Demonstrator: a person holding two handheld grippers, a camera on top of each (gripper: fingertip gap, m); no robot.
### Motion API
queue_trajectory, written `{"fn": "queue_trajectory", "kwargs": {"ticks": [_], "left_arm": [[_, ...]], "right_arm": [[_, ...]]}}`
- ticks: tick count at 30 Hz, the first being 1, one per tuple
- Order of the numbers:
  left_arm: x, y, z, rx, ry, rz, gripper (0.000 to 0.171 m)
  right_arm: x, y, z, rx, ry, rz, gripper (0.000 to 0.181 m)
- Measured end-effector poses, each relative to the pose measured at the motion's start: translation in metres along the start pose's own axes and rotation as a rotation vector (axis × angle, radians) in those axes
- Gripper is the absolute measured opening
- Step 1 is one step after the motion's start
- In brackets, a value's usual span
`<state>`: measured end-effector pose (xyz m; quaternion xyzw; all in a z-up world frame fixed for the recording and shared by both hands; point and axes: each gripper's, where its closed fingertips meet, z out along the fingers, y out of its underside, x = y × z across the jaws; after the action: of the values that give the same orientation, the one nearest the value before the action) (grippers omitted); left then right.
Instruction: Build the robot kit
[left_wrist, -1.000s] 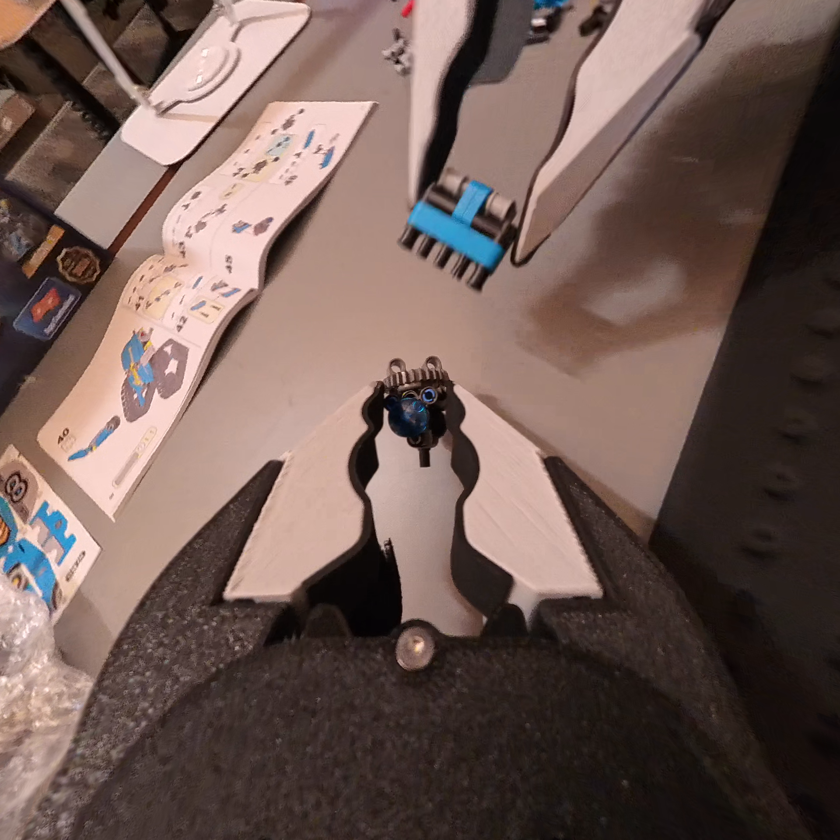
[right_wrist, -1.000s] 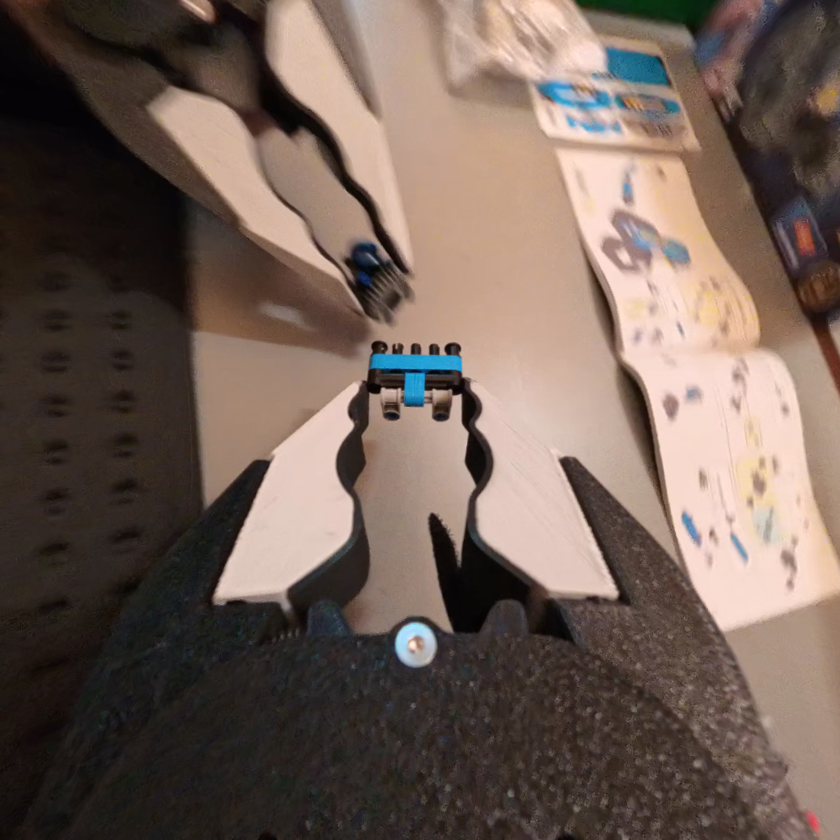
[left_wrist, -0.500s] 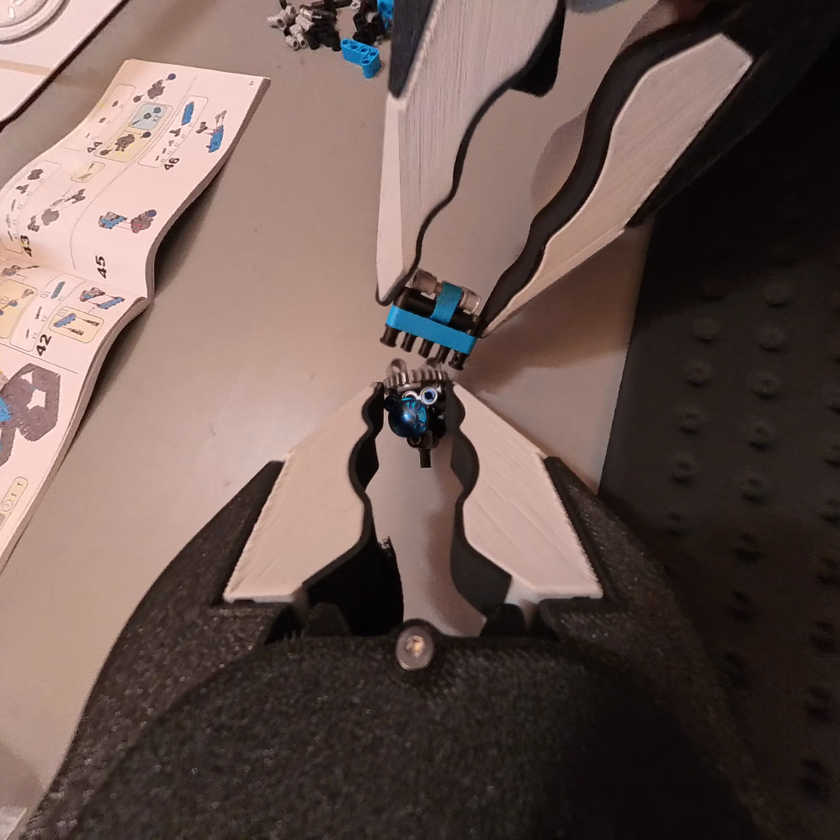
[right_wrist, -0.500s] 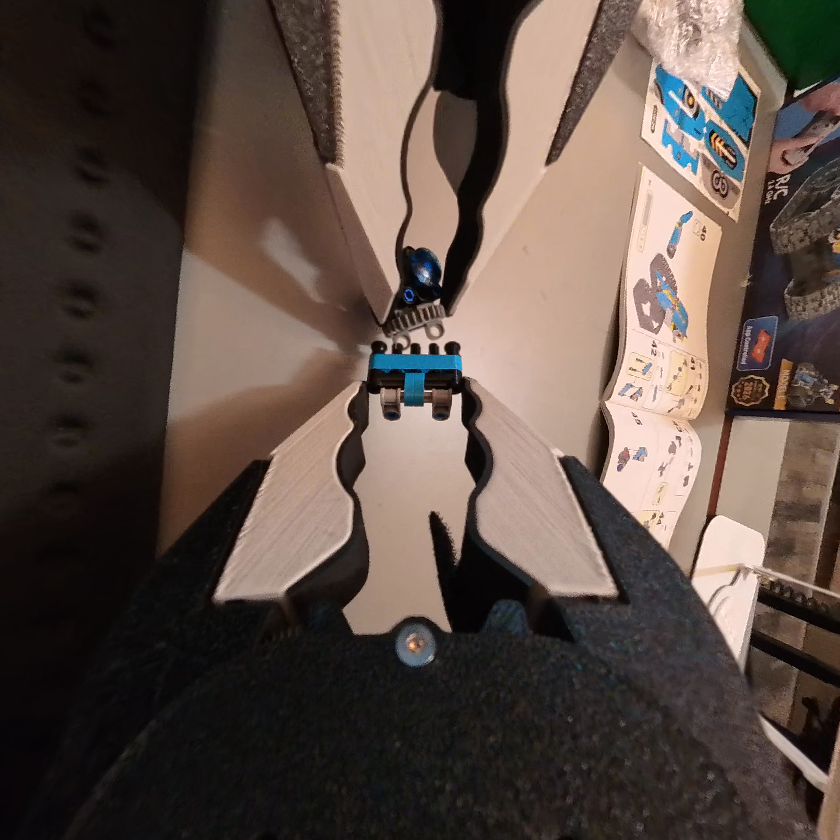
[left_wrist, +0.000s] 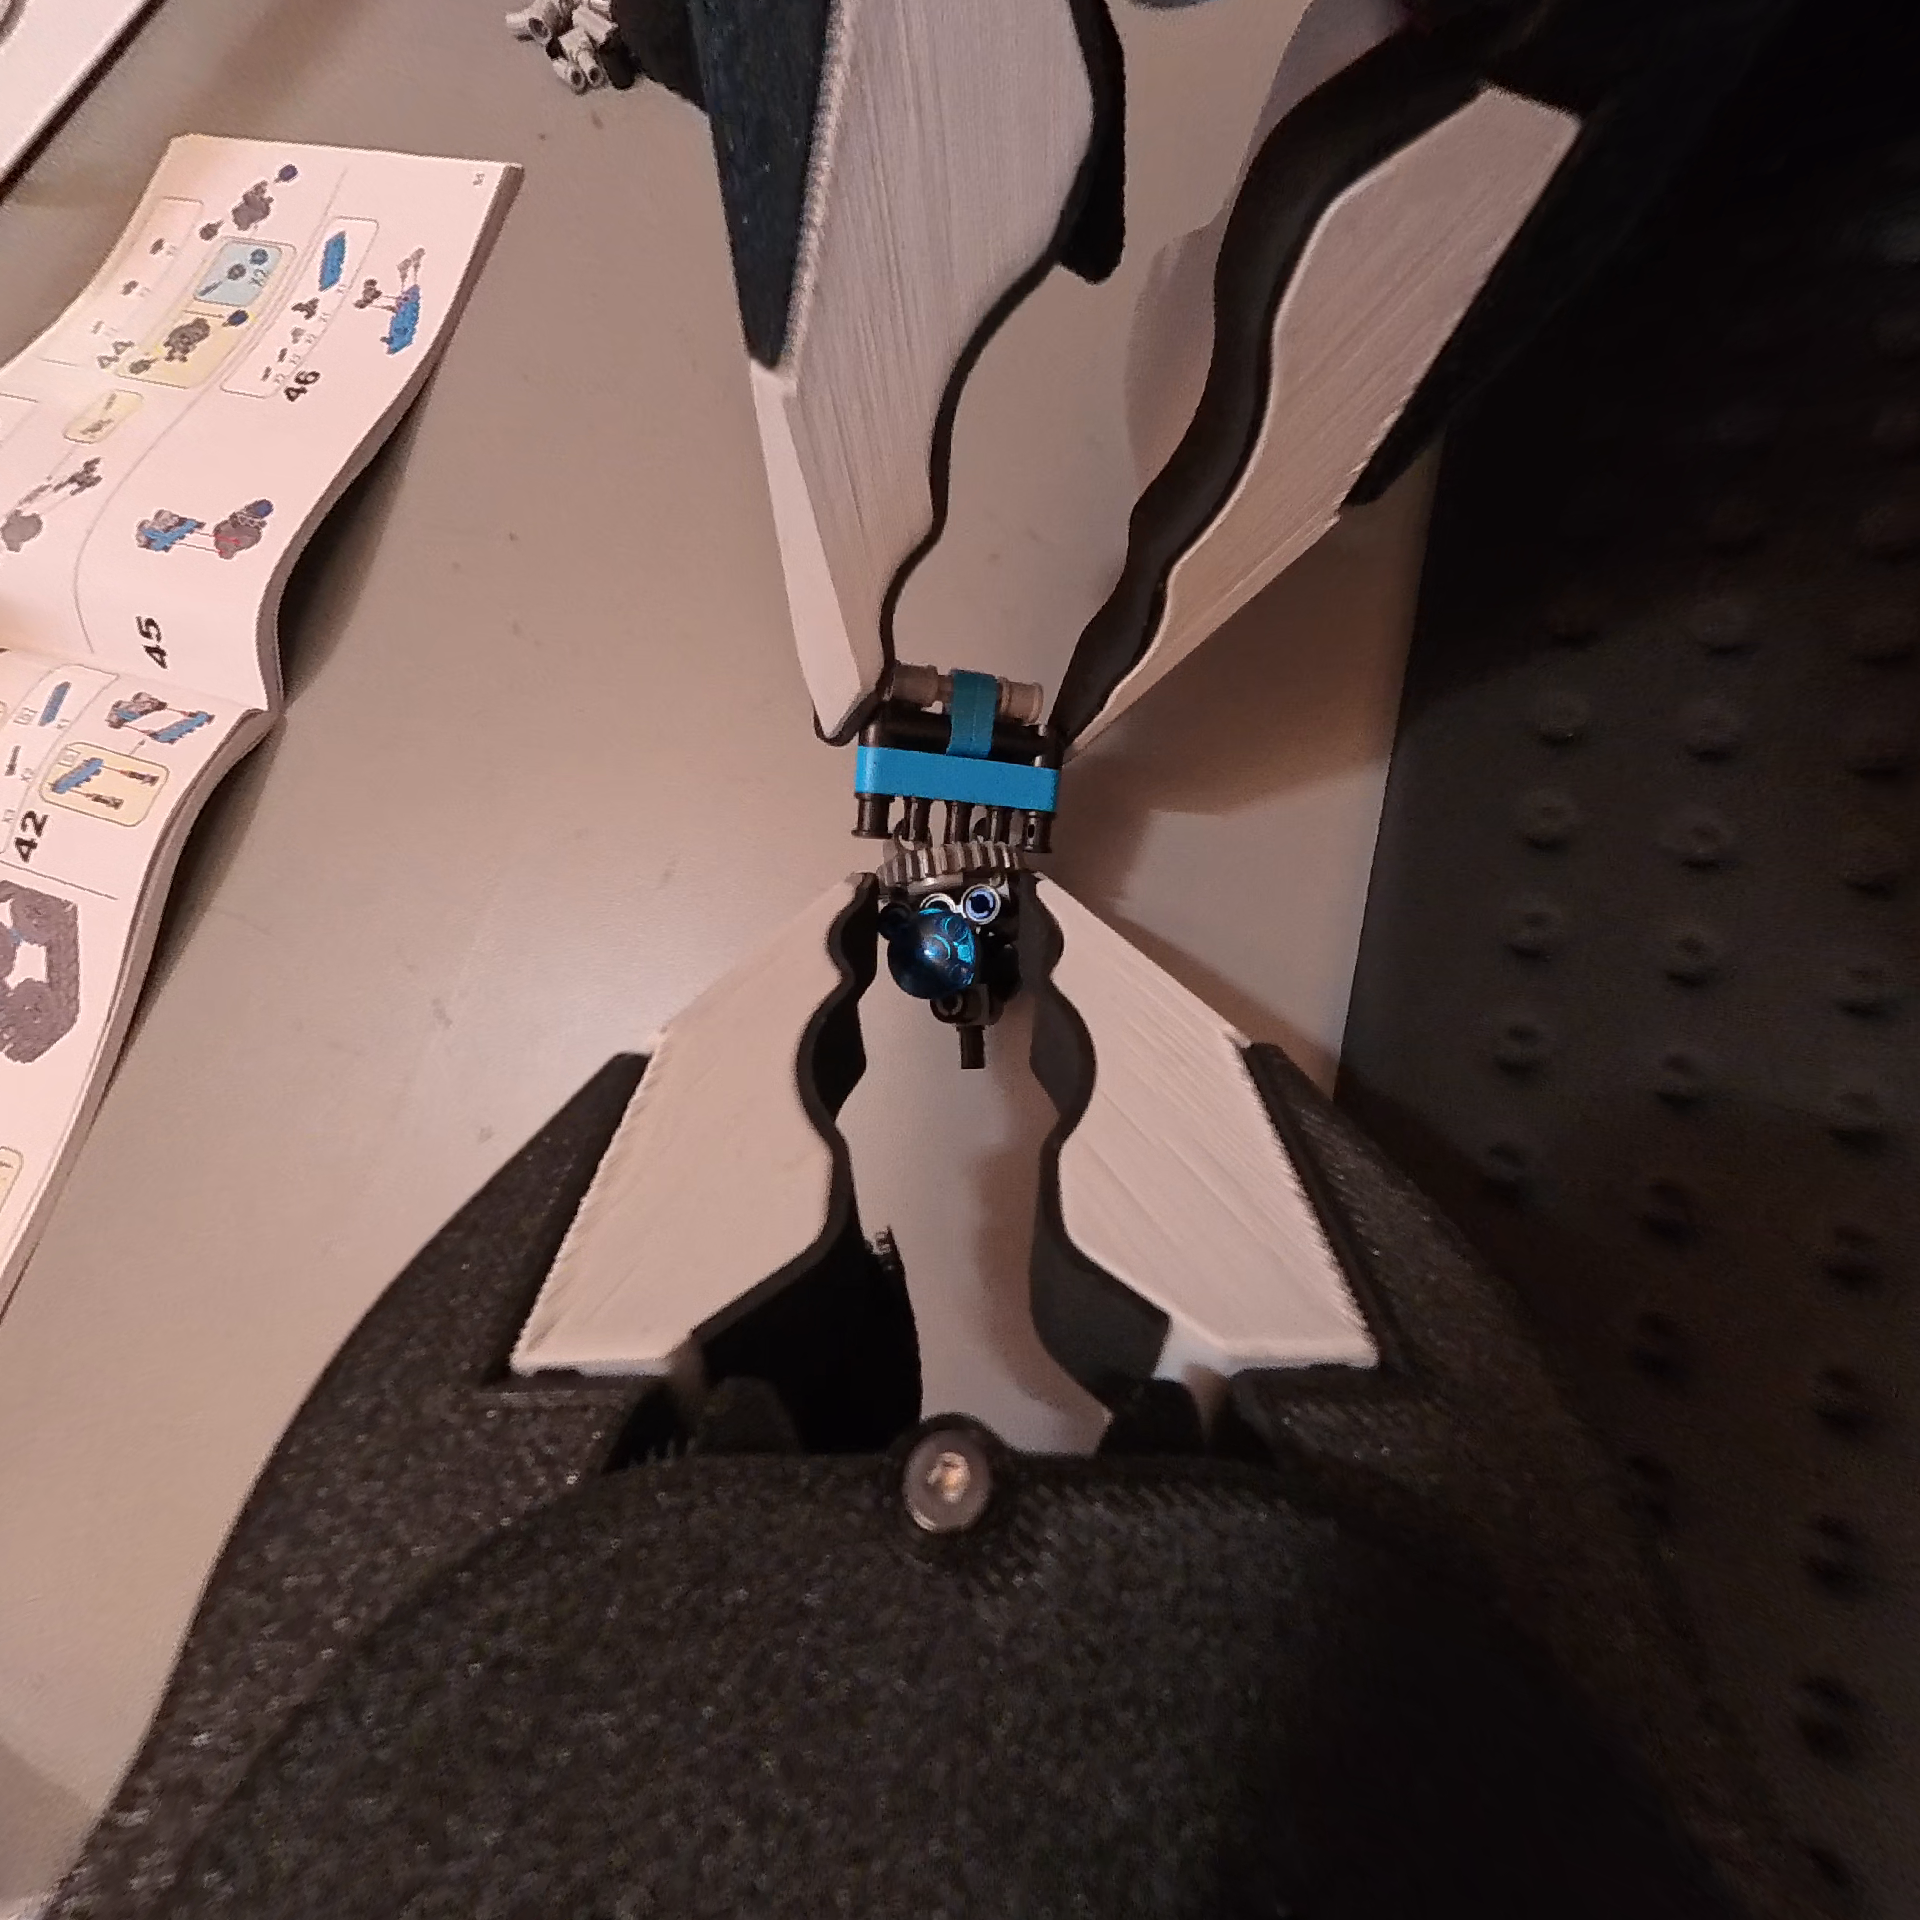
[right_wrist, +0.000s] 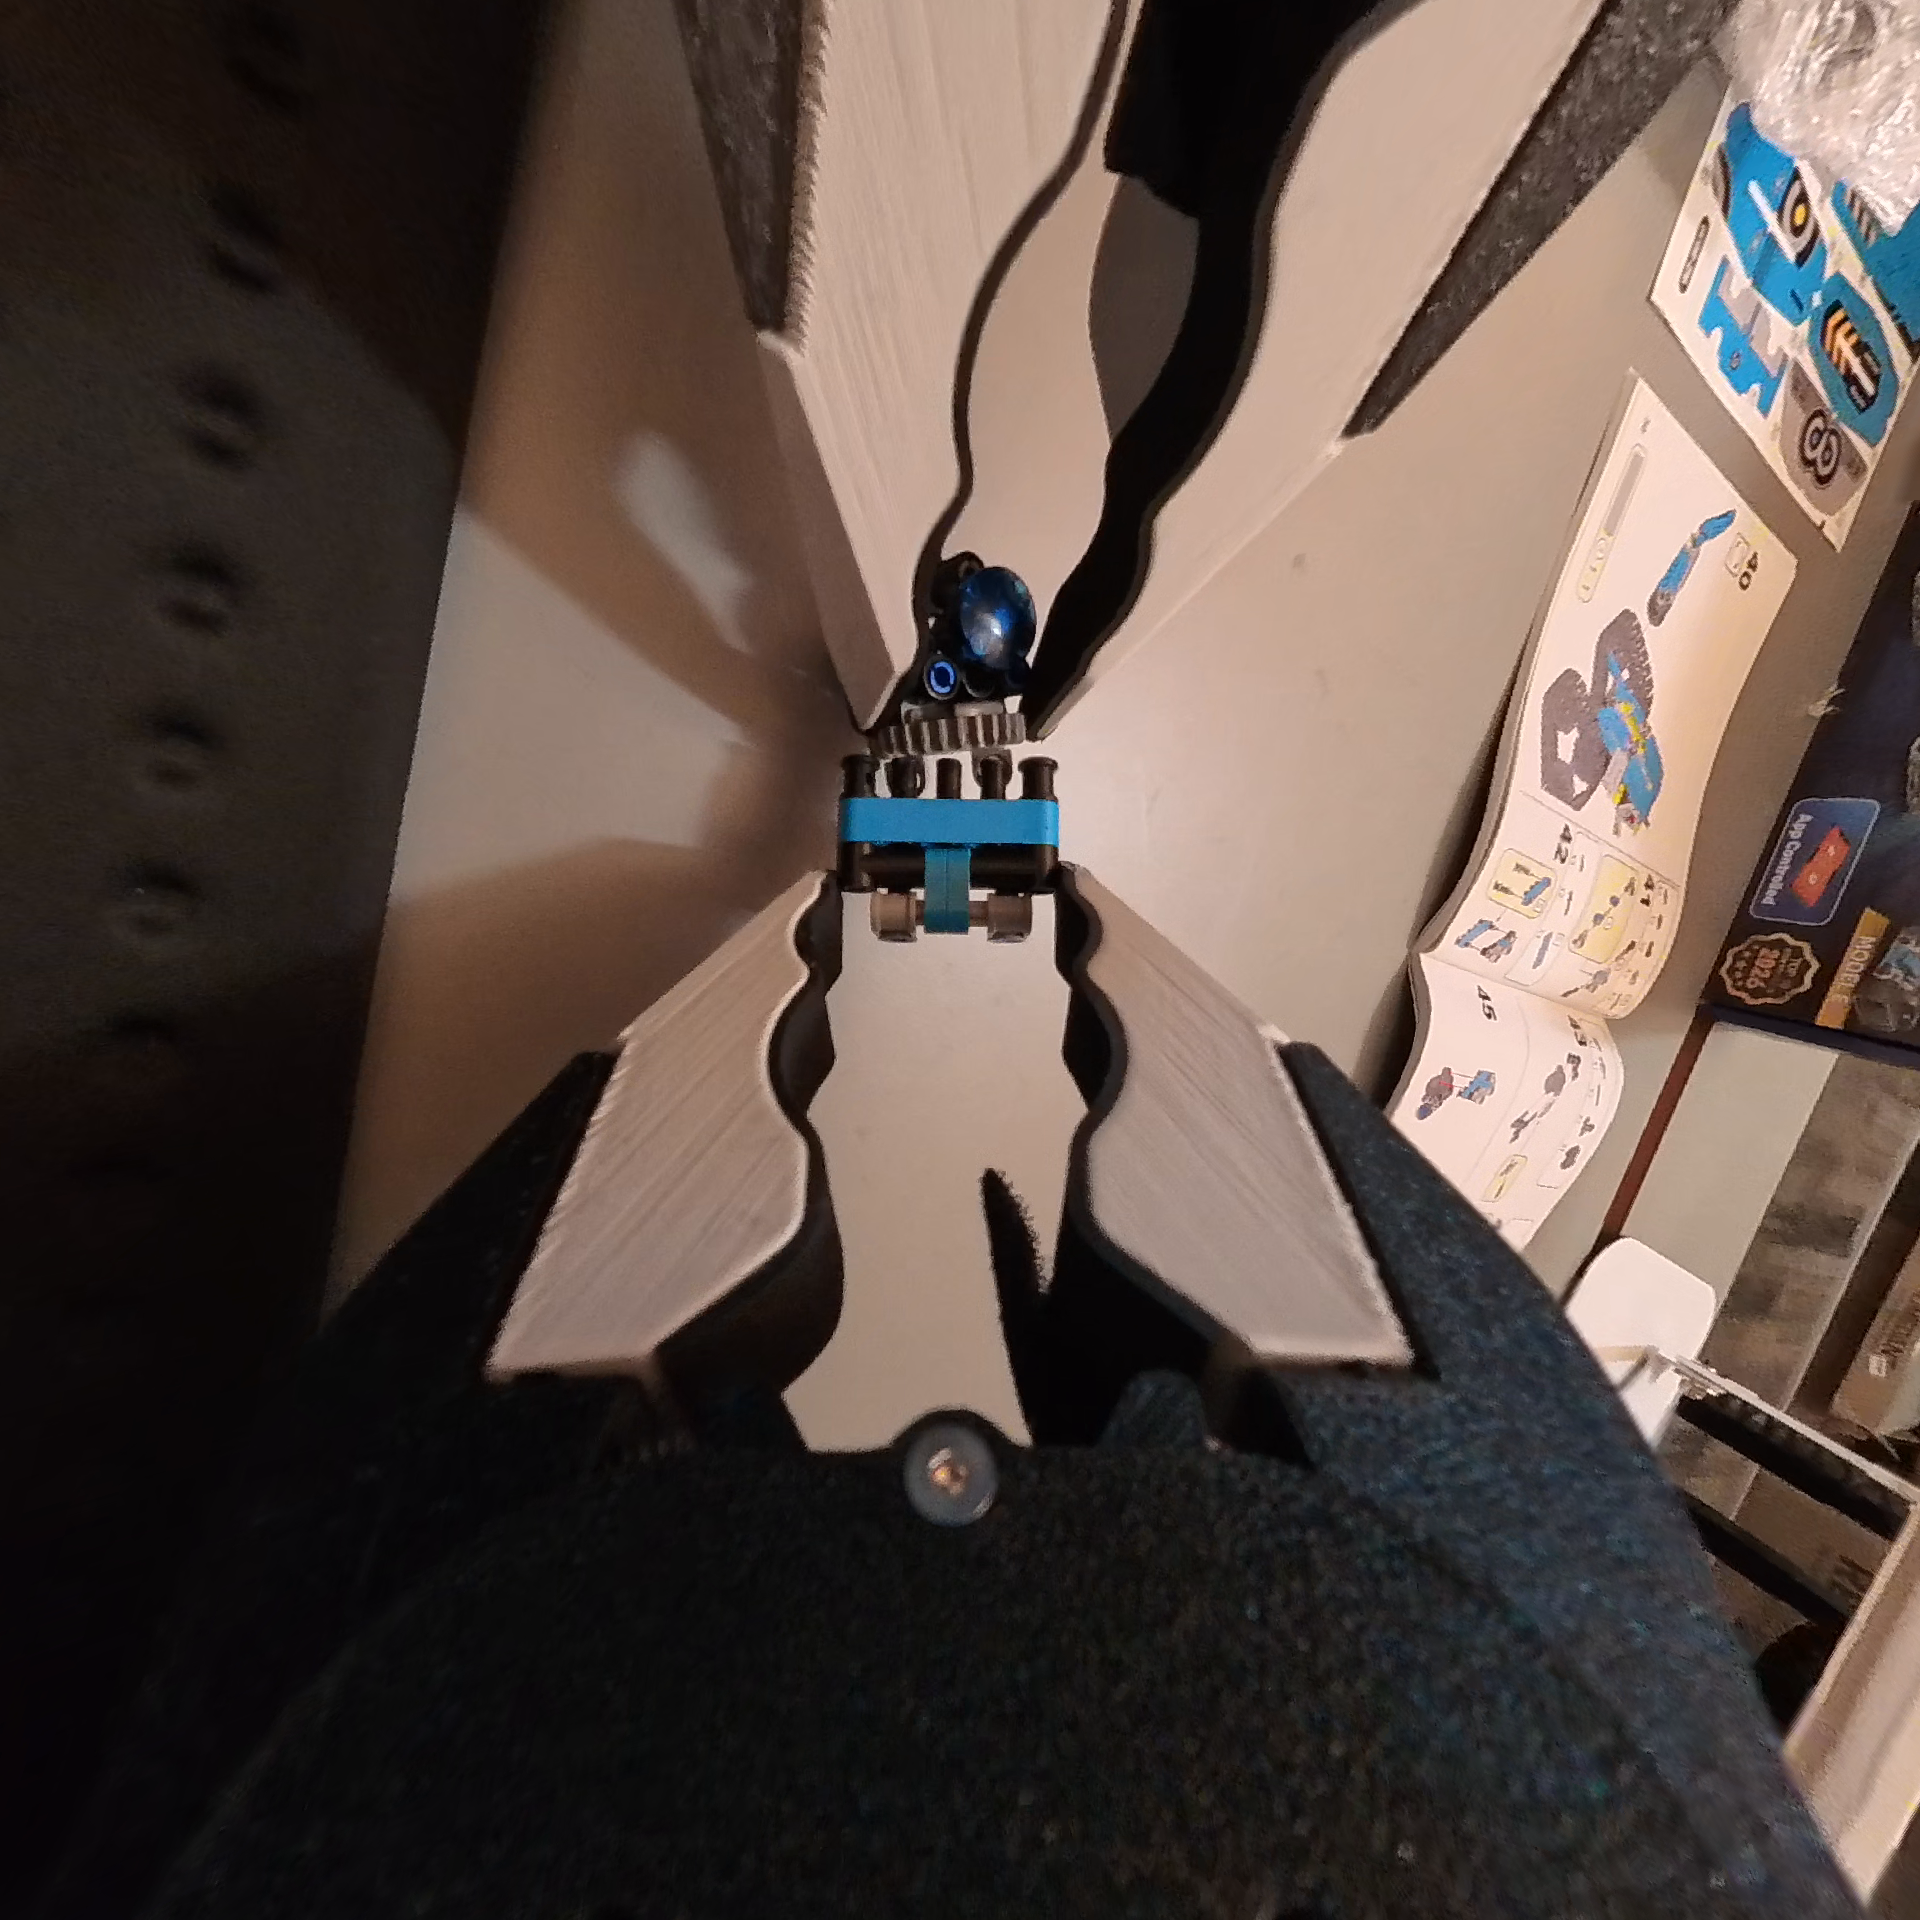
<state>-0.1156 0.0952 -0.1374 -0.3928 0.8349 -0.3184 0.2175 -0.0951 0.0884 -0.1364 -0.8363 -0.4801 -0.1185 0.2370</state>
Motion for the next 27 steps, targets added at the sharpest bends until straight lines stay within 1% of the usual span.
{"fn": "queue_trajectory", "kwargs": {"ticks": [4,7,9,11,14,18,20,22,24,27], "left_arm": [[-0.001,0.003,0.002,-0.016,-0.012,-0.024,0.027],[-0.001,0.001,0.004,0.004,-0.018,-0.032,0.027],[-0.002,0.004,0.005,-0.004,-0.029,-0.025,0.027],[-0.001,0.004,0.006,0.004,-0.025,-0.02,0.027],[0.001,0.003,0.007,0.016,-0.005,-0.004,0.026],[0.002,0.003,0.006,0.03,-0.002,0.014,0.026],[0.002,0.003,0.006,0.052,0.007,-0.014,0.026],[0.003,0.003,0.004,0.086,0.046,-0.077,0.026],[0.005,0.001,0.001,0.124,0.095,-0.144,0.026],[0.008,-0.004,-0.003,0.179,0.162,-0.204,0.026]], "right_arm": [[0.0,-0.004,-0.001,-0.018,0.012,-0.035,0.041],[-0.002,-0.02,-0.004,0.06,0.027,-0.052,0.04],[-0.001,-0.015,0.0,0.052,0.029,-0.032,0.041],[-0.003,-0.018,0.001,0.11,0.012,-0.002,0.041],[-0.005,-0.019,0.001,0.157,-0.002,-0.032,0.041],[-0.005,-0.019,0.001,0.184,-0.062,-0.048,0.041],[-0.004,-0.022,0.001,0.255,-0.087,-0.029,0.041],[-0.005,-0.024,0.0,0.329,-0.124,0.022,0.041],[-0.005,-0.027,-0.002,0.374,-0.172,0.072,0.041],[-0.005,-0.031,-0.008,0.437,-0.252,0.125,0.041]]}}
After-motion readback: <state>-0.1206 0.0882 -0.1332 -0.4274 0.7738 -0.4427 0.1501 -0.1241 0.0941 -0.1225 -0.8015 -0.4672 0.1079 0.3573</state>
